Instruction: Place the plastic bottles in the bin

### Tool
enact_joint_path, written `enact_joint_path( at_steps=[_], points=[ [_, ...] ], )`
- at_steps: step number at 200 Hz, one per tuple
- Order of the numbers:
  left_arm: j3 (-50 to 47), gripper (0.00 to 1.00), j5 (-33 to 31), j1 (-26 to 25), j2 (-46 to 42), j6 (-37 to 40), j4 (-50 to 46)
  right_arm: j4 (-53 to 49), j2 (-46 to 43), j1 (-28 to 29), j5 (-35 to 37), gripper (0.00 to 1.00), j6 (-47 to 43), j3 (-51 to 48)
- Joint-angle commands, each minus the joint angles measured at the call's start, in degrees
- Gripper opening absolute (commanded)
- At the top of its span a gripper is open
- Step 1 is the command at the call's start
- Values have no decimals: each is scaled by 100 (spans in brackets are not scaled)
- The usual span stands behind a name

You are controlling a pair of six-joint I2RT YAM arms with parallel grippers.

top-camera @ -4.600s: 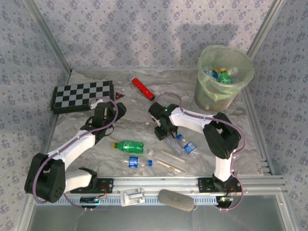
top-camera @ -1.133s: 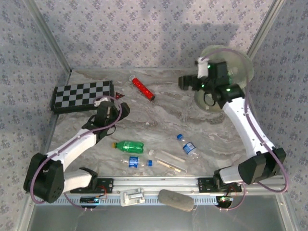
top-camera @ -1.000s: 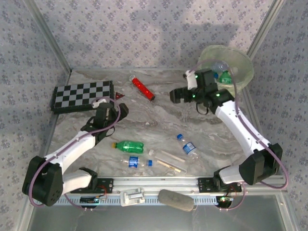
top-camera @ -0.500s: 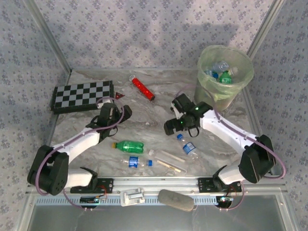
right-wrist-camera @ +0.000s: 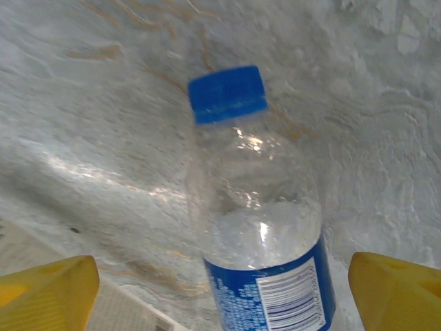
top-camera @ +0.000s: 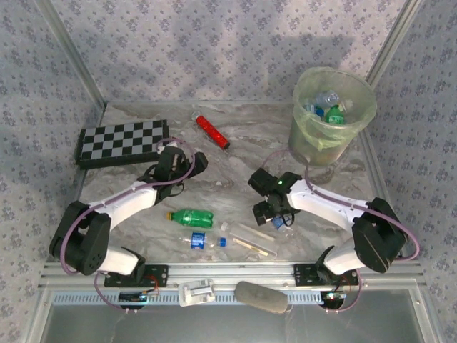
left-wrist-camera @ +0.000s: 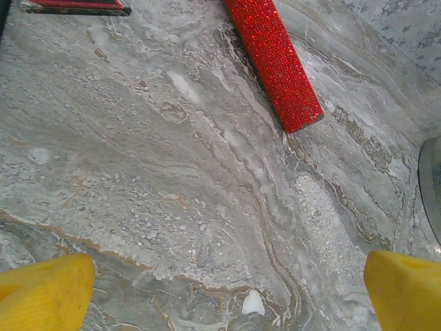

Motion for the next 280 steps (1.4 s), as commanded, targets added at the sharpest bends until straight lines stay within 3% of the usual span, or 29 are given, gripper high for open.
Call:
enact_joint_path(
  at_steps=[1,134,192,232,280],
  points=[
    [179,100,128,-42,103,112,77,63,3,-45,109,90,214,-230],
    [360,100,41,-84,207,157,-64,1019,345,-351,-147,69,-9,-847],
    [352,100,-24,-83,175,172,-107,1069,322,-393,-166,52,-57,-794],
    [330,100,-69,-80,125,181,-108,1061,28,-488,-126,50,-234,-473],
    [249,100,-146,-82,-73,207,-152,1833,-333,-1024,-863,49,-872,317]
  ],
)
